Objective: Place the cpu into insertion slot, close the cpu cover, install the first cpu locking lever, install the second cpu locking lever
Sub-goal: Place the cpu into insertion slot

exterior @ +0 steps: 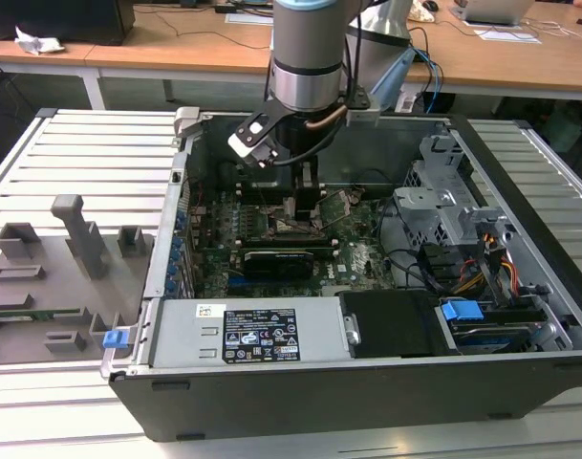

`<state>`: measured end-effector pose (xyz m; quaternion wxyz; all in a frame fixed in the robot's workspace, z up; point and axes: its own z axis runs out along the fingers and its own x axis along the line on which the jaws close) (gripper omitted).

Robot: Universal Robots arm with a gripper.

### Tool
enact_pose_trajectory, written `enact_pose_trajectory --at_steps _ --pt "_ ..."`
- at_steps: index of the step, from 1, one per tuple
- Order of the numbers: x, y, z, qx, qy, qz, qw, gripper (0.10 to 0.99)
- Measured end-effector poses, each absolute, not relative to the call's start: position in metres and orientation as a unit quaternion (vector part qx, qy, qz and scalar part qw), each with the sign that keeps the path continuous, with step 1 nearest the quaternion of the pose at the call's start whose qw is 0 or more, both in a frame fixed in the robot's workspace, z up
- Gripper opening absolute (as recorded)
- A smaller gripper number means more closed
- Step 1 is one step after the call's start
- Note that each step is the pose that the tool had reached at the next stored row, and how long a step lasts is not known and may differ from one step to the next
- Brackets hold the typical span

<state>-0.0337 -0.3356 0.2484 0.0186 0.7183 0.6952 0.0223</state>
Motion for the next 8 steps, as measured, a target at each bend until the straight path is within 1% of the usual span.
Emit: enact_pose_trajectory --at_steps 8 --pt "-0.0353 -0.3339 0.2427 0.712 0.702 0.024 0.017 0.525"
